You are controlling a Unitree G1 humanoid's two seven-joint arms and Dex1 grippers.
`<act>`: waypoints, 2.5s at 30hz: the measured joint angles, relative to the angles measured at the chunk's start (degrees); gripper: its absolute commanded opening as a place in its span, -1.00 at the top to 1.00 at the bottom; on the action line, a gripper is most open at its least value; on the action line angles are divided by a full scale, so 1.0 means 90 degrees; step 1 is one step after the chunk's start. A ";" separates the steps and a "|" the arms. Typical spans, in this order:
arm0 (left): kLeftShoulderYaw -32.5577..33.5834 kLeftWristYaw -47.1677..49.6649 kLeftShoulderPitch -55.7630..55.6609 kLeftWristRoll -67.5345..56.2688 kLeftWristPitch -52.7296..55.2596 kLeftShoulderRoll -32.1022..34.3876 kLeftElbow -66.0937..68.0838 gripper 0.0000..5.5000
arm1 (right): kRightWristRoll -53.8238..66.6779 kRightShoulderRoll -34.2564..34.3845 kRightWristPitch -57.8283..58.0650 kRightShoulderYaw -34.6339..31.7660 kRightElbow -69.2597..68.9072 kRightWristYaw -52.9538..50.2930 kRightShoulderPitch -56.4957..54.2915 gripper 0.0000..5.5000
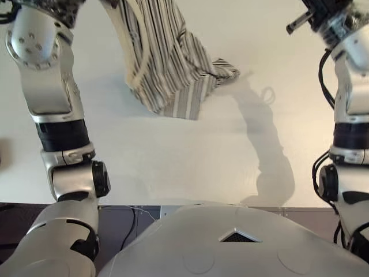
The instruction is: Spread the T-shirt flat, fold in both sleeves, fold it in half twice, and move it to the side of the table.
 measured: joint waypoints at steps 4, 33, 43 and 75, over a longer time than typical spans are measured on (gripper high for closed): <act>-0.0177 0.0008 0.0710 0.0065 -0.0069 -0.0098 -0.0203 0.96 | 0.0051 -0.0112 0.0113 0.0523 -0.1013 0.0569 0.1458 0.70; 0.0414 0.1006 -0.1693 -0.0713 0.2397 -0.0551 0.0794 0.96 | 0.1521 0.1665 0.1095 -0.0955 -0.1954 -0.1532 0.3728 0.09; -0.0892 -0.0035 0.5520 0.0736 0.0883 0.0215 -0.1536 0.96 | -0.0089 0.0092 0.1124 0.1535 -0.3756 0.0078 0.4424 0.09; -0.0514 -0.0670 0.4203 -0.0646 0.1487 0.0566 -0.2414 0.96 | -0.0656 -0.0888 0.0478 0.0367 -0.2724 0.0582 0.2970 0.09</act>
